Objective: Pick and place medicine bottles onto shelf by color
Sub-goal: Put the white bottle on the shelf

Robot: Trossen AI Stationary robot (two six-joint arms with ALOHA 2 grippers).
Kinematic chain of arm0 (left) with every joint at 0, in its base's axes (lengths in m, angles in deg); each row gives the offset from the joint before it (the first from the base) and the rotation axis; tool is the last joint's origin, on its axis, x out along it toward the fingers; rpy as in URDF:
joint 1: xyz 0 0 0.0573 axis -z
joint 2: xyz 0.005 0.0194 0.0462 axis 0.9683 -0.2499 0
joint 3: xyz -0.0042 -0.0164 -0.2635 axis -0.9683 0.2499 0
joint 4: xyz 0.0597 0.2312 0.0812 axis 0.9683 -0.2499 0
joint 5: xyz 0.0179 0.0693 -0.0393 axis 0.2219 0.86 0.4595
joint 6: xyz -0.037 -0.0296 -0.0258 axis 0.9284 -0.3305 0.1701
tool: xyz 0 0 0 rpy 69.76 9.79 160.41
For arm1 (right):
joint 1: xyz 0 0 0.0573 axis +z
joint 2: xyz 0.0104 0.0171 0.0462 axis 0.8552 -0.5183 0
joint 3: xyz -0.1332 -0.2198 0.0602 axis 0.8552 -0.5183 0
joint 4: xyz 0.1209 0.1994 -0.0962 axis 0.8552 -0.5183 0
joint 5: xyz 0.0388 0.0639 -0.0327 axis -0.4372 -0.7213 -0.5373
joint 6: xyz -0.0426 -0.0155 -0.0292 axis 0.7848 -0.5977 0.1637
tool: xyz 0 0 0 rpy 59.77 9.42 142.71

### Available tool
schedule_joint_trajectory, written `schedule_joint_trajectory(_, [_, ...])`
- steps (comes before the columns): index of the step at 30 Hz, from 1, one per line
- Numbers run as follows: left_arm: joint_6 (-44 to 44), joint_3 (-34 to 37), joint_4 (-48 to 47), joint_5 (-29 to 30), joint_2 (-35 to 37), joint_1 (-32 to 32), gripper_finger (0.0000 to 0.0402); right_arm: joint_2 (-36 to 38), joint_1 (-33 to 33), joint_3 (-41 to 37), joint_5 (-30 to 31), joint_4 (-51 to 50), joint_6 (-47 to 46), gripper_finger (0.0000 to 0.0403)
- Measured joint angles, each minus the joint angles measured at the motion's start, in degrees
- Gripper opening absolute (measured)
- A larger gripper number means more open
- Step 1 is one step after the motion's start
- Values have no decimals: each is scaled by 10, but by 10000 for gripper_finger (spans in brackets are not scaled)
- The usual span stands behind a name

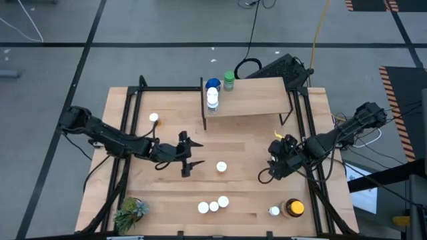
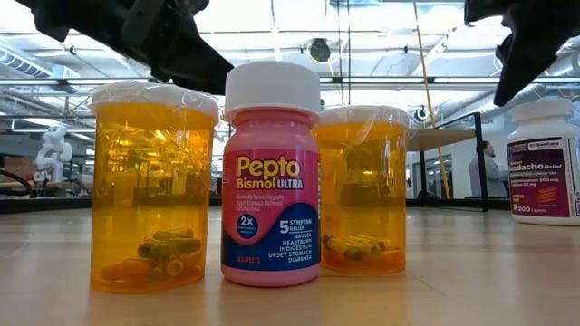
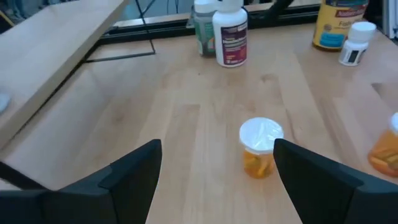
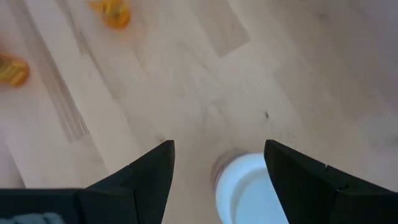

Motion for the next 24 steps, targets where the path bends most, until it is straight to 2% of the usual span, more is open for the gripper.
schedule_joint_trajectory(7, [-3, 0, 3, 0, -13, -1, 315, 3, -1, 0, -44, -37, 8, 253])
schedule_joint_trajectory(11, [-3, 0, 4, 0, -13, -1, 315, 10, -3, 0, -41, -52, 6, 276])
schedule_joint_trajectory(14, [-3, 0, 7, 0, -13, -1, 315, 20, -12, 0, -10, -49, 0, 288])
schedule_joint_trajectory(20, [-4, 0, 33, -1, -13, -2, 315, 47, -16, 29, 27, -53, 6, 283])
schedule_joint_trajectory(24, [-16, 0, 65, -1, -13, -4, 315, 62, -16, 51, -5, -94, 6, 275])
